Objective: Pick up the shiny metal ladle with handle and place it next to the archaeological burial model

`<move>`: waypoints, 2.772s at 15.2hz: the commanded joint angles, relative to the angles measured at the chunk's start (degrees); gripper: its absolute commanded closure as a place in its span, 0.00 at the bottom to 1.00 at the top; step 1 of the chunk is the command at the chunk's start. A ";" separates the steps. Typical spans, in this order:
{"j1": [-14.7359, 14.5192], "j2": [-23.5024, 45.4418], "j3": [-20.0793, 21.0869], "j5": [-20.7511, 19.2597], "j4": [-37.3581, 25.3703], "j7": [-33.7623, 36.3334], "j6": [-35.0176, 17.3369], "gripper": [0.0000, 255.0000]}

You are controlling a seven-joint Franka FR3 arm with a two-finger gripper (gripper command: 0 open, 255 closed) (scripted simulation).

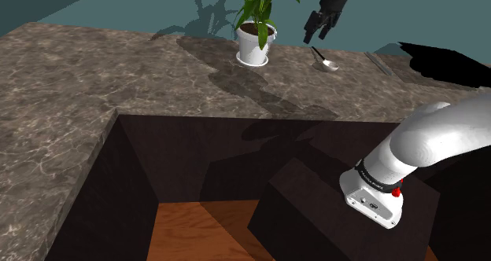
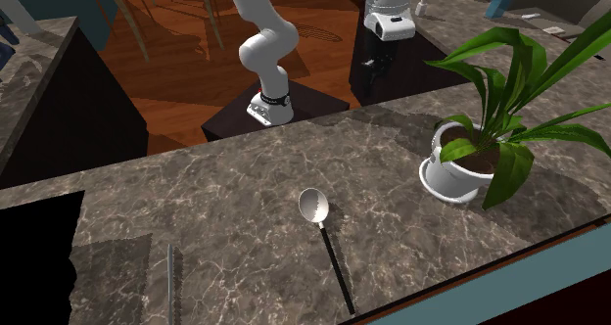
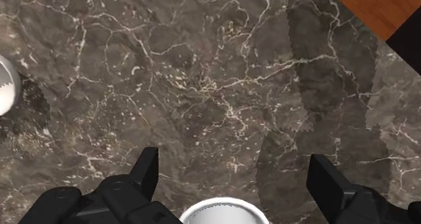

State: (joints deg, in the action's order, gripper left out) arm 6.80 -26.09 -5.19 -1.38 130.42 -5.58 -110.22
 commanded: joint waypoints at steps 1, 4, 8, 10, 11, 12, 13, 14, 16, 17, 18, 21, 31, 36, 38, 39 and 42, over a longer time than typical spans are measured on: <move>1.08 2.68 -1.51 -0.07 -0.66 -0.25 -2.20 0.00; 2.49 7.11 -3.68 0.24 -2.54 -0.66 -4.91 0.00; 4.27 13.20 -6.53 1.33 -5.58 -1.46 -8.09 0.00; 5.14 16.32 -7.93 2.18 -7.32 -1.97 -9.48 0.00; 5.57 17.89 -8.61 2.68 -8.24 -2.26 -10.11 0.00; 6.01 19.48 -9.29 3.24 -9.20 -2.57 -10.71 0.00; 6.47 21.09 -9.93 3.86 -10.19 -2.90 -11.27 0.00; 6.94 22.70 -10.56 4.52 -11.23 -3.24 -11.79 0.00; 7.95 25.96 -11.73 6.00 -13.39 -3.98 -12.71 0.00; 8.48 27.61 -12.28 6.81 -14.53 -4.36 -13.11 0.00; 9.04 29.27 -12.81 7.66 -15.70 -4.76 -13.46 0.00; 10.94 34.29 -14.14 10.38 -19.43 -5.93 -14.26 0.00; 18.91 50.25 -16.12 19.17 -33.18 -8.51 -14.42 0.00; 19.15 52.40 -15.48 20.30 -32.46 -9.19 -17.15 0.00; 19.29 53.58 -15.12 20.90 -32.22 -9.54 -18.50 0.00; 19.29 53.58 -15.11 20.90 -32.21 -9.54 -18.51 0.00; 19.29 53.58 -15.11 20.90 -32.22 -9.54 -18.50 0.00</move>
State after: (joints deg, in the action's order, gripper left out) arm 26.08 27.47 -20.31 19.50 98.20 -15.11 -128.68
